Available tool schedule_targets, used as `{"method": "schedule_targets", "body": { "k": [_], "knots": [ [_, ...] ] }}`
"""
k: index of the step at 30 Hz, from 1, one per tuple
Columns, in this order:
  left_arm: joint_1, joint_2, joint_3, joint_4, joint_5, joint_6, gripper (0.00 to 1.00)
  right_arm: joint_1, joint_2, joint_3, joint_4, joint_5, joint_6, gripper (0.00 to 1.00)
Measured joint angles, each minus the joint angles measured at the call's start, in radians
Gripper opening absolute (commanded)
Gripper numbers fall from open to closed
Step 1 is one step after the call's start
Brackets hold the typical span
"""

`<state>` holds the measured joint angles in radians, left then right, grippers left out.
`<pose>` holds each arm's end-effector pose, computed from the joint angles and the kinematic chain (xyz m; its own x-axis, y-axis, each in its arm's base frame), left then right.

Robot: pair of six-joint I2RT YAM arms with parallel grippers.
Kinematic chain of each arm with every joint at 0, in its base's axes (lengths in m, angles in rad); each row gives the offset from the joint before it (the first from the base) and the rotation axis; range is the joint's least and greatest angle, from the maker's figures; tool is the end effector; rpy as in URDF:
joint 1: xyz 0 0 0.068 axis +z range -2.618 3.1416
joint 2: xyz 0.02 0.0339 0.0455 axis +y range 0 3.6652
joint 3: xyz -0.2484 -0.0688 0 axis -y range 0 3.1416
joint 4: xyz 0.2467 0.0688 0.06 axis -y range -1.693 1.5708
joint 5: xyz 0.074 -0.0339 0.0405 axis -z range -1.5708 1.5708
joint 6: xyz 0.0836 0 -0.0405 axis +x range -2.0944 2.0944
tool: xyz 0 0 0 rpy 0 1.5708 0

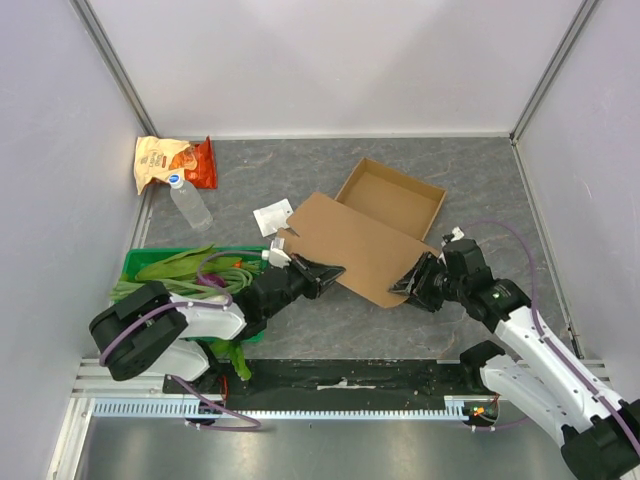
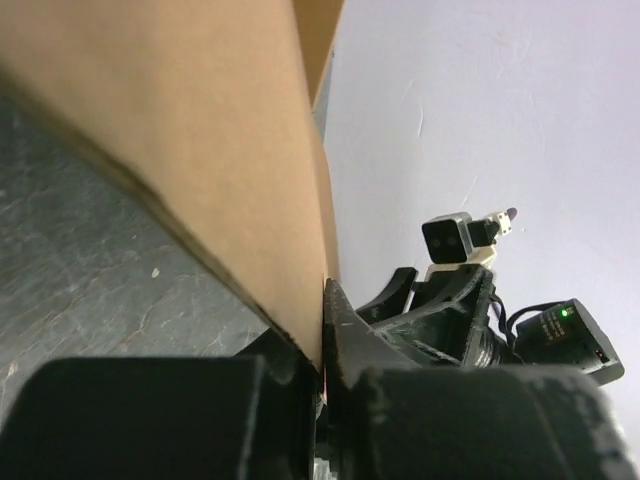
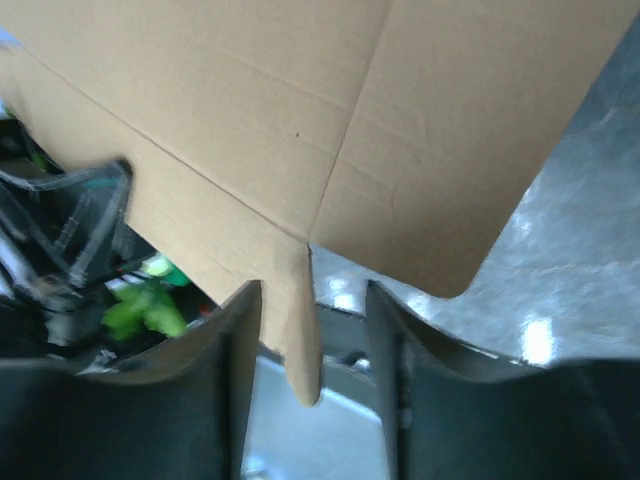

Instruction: Fold the paper box

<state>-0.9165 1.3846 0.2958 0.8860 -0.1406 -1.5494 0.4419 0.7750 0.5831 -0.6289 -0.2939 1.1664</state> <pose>0.1889 -0.2270 0.1352 -0.7046 -0.7079 -0.0492 -0.1075 0.1750 -0.9787 0.1715 0.1079 0.1865 -0.8006 0.5946 -0.0733 0.3768 0.5949 0.7101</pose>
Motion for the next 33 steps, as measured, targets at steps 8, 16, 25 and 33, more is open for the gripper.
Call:
{"method": "schedule_targets", "body": {
  "k": [8, 16, 25, 33],
  "knots": [
    [0.165, -0.051, 0.177, -0.27, 0.294, 0.321, 0.02, 0.0, -0.014, 0.163, -0.065, 0.054, -0.419, 0.98],
    [0.232, -0.269, 0.41, -0.933, 0.362, 0.94, 0.02, 0.0, -0.003, 0.447, -0.062, 0.051, -0.789, 0.98],
    [0.248, -0.376, 0.74, -1.374, 0.327, 1.407, 0.02, 0.001, 0.333, 0.809, 0.098, -0.137, -1.128, 0.98],
    [0.249, -0.369, 0.895, -1.545, 0.347, 1.623, 0.02, 0.011, 0.512, 1.092, 0.116, -0.388, -1.357, 0.98]
  ]
}}
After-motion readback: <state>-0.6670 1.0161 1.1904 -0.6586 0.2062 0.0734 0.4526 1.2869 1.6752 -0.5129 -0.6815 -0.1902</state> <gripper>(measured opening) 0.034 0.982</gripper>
